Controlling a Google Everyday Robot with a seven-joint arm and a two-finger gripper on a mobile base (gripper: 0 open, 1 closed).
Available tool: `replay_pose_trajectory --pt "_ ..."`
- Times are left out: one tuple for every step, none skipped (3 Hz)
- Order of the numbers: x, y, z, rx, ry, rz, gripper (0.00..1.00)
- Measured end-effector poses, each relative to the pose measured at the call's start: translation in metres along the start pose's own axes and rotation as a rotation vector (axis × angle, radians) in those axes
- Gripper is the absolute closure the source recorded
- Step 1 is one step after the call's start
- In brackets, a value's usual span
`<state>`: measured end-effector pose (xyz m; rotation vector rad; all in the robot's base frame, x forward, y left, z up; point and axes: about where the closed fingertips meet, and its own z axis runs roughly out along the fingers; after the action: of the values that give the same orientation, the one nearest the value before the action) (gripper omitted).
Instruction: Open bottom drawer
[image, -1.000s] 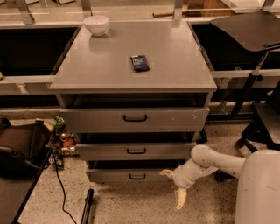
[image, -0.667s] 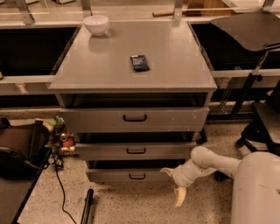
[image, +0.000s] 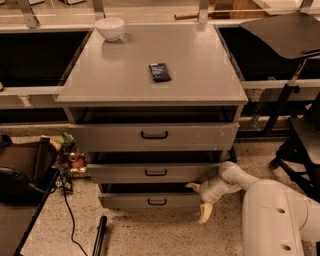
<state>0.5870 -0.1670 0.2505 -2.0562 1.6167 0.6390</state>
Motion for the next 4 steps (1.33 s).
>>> replay_pose_trajectory --pt "0.0 0.0 0.001 0.001 -0.001 0.0 0.0" --pt "0.007 -0.002 0.01 0.051 0.01 -0.006 0.0" --pt "0.016 -0.005 0.031 0.091 -0.024 -0.01 0.0" --pt "0.02 -0.01 0.05 0.086 -0.044 -0.008 0.0"
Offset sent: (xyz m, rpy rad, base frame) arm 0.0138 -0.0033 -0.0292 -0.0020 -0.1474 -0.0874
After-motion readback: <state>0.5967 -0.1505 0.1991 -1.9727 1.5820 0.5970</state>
